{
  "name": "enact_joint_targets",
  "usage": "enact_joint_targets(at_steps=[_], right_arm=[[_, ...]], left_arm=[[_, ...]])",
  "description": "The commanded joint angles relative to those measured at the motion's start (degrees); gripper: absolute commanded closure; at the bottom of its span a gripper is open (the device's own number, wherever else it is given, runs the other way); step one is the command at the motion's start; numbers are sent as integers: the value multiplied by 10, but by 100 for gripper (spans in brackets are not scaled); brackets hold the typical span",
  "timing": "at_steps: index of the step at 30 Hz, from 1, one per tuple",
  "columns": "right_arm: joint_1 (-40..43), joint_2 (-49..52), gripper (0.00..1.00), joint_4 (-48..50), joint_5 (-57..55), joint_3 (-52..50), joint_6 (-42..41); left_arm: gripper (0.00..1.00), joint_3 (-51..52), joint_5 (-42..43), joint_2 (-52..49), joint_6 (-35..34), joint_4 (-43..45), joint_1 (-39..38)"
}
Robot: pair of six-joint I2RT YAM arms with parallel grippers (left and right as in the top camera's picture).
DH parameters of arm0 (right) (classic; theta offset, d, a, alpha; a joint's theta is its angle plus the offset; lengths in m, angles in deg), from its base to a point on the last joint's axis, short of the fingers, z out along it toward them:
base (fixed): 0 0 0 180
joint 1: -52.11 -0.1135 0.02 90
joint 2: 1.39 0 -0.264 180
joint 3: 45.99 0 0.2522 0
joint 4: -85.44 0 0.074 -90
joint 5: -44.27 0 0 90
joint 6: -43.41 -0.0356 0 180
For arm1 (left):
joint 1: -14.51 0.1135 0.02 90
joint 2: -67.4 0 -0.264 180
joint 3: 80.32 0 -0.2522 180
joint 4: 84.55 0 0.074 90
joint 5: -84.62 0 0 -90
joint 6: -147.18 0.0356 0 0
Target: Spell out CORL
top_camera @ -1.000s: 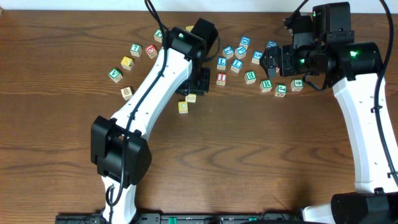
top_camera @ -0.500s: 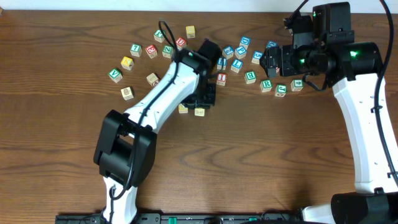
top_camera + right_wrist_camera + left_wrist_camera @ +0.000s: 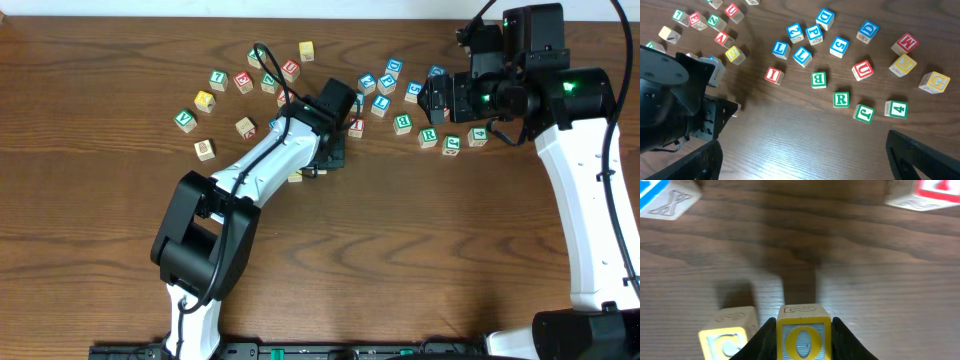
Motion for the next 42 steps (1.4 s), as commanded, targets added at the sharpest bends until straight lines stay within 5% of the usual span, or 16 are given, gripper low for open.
enact_joint_targets(at_steps=[1,35,36,42], right_arm=[[3,-1,1,-2,5,13,4],[3,-1,1,-2,5,13,4],[3,-1,1,-2,5,13,4],[3,-1,1,-2,5,13,4]], left_arm=[[73,16,-44,-1,-29,9,0],[72,23,-30,-18,-76,-2,0],[64,23,-30,-18,-76,-2,0],[61,23,-30,-18,-76,-4,0]])
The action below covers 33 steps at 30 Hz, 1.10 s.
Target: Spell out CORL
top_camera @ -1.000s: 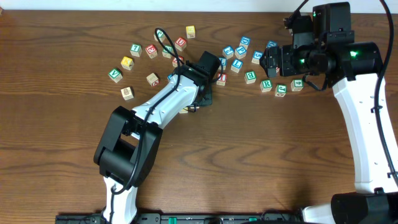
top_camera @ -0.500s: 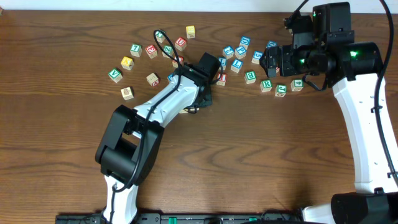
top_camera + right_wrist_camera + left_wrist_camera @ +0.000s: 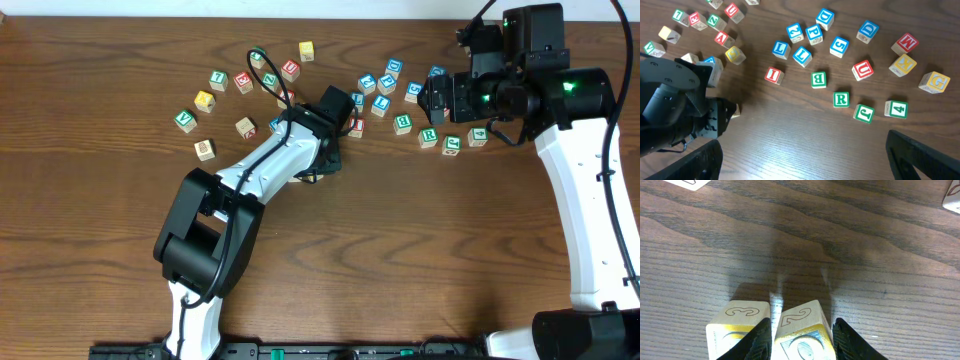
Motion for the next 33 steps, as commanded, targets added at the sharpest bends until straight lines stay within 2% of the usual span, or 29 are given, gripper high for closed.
enact_joint_targets(at_steps=[1,11,15,33], right_arm=[[3,-1,1,-2,5,13,4],[3,-1,1,-2,5,13,4],[3,-1,1,-2,5,13,4],[3,-1,1,-2,5,13,4]], left_arm=[[61,5,-3,-9,-3,-4,0],[61,5,-3,-9,5,-3,0],[62,5,-3,-9,39,7,0],[62,5,-3,-9,110,14,0]])
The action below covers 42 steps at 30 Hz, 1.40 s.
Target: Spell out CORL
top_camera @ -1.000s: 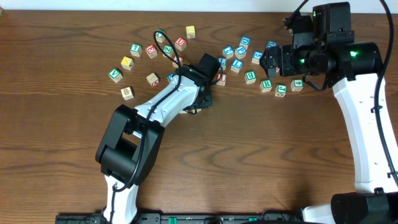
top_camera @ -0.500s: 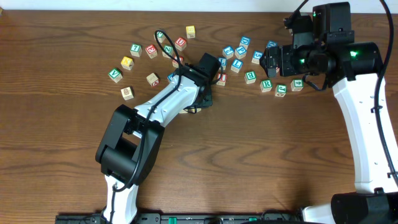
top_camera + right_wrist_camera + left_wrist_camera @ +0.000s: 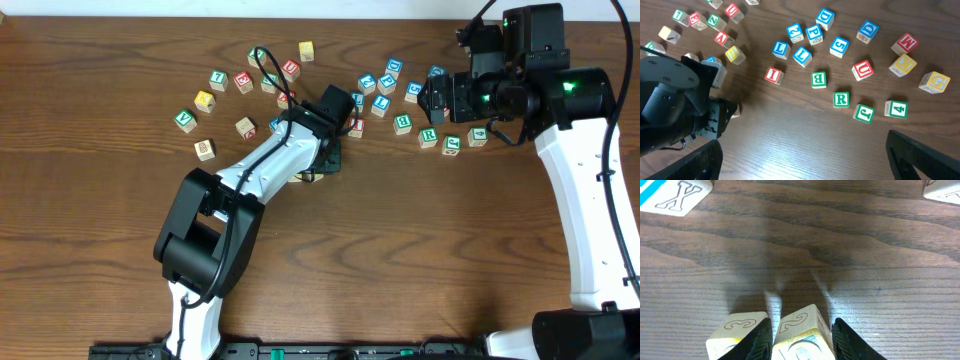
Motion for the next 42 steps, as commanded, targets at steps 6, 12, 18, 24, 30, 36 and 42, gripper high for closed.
enact_joint_targets(at_steps=[6,12,18,24,30,36,42], right_arm=[[3,-1,1,-2,5,13,4],[3,-1,1,-2,5,13,4],[3,-1,1,-2,5,13,4],[3,-1,1,-2,5,13,4],[3,-1,1,-2,5,13,4],[3,-1,1,-2,5,13,4],[3,-1,1,-2,5,13,4]], left_arm=[[62,5,-3,-9,20,0,0],[62,5,-2,-9,-37,-3,0],[62,5,28,-9,-42,-14,0],[62,5,29,-9,-45,-24,0],[62,5,29,-9,-45,-24,0],[62,5,29,-9,-45,-24,0],[62,5,29,-9,-45,-24,0]])
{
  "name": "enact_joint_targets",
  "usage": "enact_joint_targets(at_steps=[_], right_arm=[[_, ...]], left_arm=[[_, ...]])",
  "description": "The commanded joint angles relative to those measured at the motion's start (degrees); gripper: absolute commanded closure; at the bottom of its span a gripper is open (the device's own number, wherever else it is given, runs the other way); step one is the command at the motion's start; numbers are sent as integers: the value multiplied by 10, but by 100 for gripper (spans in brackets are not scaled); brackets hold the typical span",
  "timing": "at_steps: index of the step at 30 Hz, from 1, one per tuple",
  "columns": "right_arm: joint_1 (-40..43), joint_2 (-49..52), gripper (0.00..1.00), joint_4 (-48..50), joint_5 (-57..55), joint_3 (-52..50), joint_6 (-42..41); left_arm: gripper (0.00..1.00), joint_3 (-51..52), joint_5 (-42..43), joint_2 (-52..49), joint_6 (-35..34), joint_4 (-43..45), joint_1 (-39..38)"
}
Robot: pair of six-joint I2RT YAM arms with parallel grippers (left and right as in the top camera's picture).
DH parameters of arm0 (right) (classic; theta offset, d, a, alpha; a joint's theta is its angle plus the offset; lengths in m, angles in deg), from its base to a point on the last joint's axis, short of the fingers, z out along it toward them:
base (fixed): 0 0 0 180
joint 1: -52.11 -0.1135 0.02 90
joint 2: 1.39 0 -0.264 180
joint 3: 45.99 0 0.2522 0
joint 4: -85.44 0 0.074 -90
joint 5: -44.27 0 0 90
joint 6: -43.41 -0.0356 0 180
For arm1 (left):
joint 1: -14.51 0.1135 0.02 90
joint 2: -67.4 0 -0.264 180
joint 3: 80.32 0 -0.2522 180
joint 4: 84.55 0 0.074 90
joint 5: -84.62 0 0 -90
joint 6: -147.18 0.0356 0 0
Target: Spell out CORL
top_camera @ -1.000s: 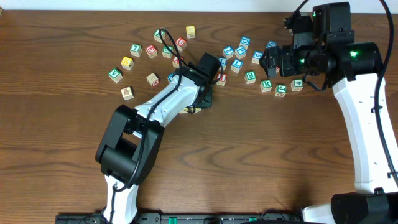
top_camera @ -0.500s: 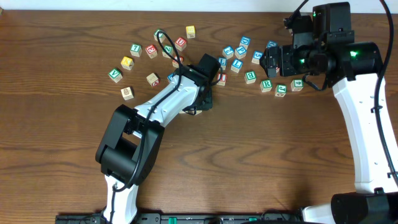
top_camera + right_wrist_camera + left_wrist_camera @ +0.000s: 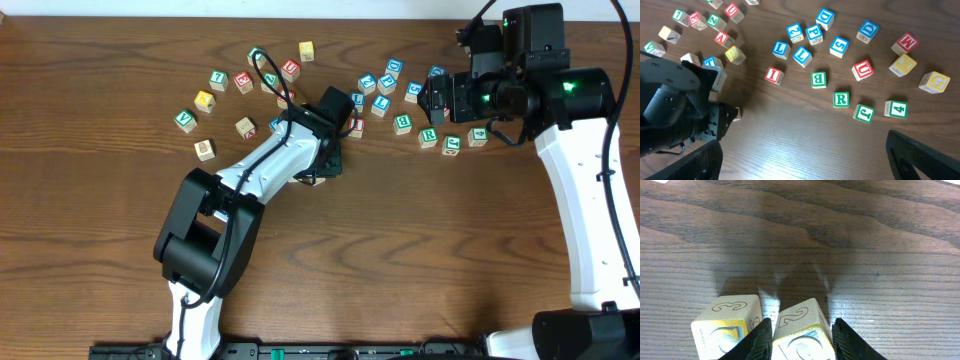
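Observation:
In the left wrist view my left gripper (image 3: 802, 342) is shut on a yellow O block (image 3: 801, 330) with a 2 on its top face, turned slightly askew. A yellow C block (image 3: 725, 325) with a 3 on top sits just to its left, a narrow gap between them. Overhead, the left gripper (image 3: 322, 170) is at the table's middle. My right gripper (image 3: 802, 157) hangs open, high above the table, holding nothing. Below it lie a green R block (image 3: 841, 99) and two blue L blocks (image 3: 781, 48) (image 3: 802, 56).
Loose letter and number blocks are scattered along the back: a left cluster (image 3: 215, 78) and a right cluster (image 3: 392, 68). A red I block (image 3: 773, 75), green B (image 3: 818, 79), green J (image 3: 863, 113) and green 4 (image 3: 896, 109) lie near the R.
My left gripper, still shut on the O block, has shifted slightly. The X block has dropped out of its wrist view and the C block shows a little further left. The right arm has not moved.
First my left gripper held the O block to the right of the C block, with the camera further from the table. Later it was low, right beside the C. It has stayed there, shut on the O, with small shifts. The right gripper stayed open and still throughout.

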Motion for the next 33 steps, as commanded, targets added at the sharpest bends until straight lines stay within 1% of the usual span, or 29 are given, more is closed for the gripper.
enact_joint_targets(at_steps=[1,9,10,12,17,19,21,24,31,33], right_arm=[[3,-1,1,-2,5,13,4],[3,-1,1,-2,5,13,4],[3,-1,1,-2,5,13,4],[3,-1,1,-2,5,13,4],[3,-1,1,-2,5,13,4],[3,-1,1,-2,5,13,4],[3,-1,1,-2,5,13,4],[3,-1,1,-2,5,13,4],[3,-1,1,-2,5,13,4],[3,-1,1,-2,5,13,4]], left_arm=[[61,5,-1,-9,-8,-3,0],[60,5,-1,-9,-9,-16,0],[56,5,-1,-9,-12,-18,0],[55,5,-1,-9,-16,-19,0],[55,5,-1,-9,-16,-19,0],[56,5,-1,-9,-16,-19,0],[60,5,-1,-9,-16,-19,0],[63,5,-1,-9,-16,-19,0],[64,5,-2,-9,-15,-17,0],[65,5,-3,-9,-3,-16,0]])
